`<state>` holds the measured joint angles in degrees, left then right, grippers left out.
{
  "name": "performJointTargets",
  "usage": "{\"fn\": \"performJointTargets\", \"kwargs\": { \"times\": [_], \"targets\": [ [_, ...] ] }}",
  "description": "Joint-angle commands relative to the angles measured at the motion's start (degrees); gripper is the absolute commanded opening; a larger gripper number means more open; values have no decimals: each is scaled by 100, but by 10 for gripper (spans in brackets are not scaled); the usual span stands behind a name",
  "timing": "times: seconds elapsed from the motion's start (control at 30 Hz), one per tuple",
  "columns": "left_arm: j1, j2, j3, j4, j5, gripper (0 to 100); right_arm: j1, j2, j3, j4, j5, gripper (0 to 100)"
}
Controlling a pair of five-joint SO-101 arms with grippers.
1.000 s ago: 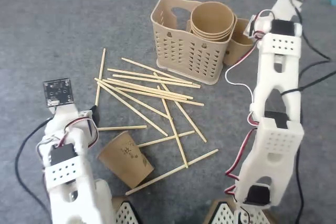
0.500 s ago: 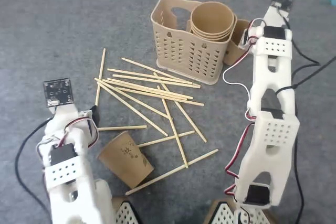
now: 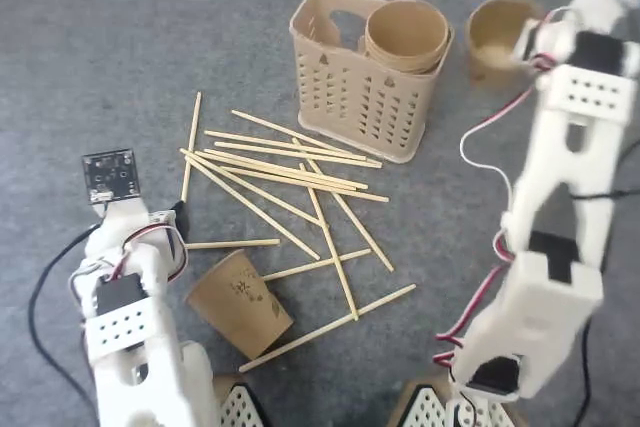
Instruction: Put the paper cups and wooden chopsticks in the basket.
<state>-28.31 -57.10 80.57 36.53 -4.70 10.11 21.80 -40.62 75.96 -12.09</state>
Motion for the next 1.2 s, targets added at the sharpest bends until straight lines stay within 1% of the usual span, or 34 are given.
{"fn": "performJointTargets", "kwargs": {
  "times": [0.0,0.13,0.33,0.43,0.5,0.73,0.93,1.17],
  "targets": [
    [26,-88,-13,-123,-70,250,163,-1226,-308,22,62,8],
    [26,-88,-13,-123,-70,250,13,-1886,-308,-92,-220,8],
    [18,-88,31,-123,-70,250,-892,-2747,-308,-400,-264,8],
    [18,-97,31,-123,-70,250,-1393,-2853,-308,-374,-264,8],
    [18,-97,31,-123,-70,250,-1604,-2844,-273,-330,-255,8],
    [9,-97,31,-123,-70,250,-1824,-2396,-149,101,-264,8],
    [9,-97,31,-132,-70,250,-1807,-2149,-149,629,-264,8],
    [9,-97,31,-132,-70,250,-1807,-1895,26,699,-255,13]
  ]
}}
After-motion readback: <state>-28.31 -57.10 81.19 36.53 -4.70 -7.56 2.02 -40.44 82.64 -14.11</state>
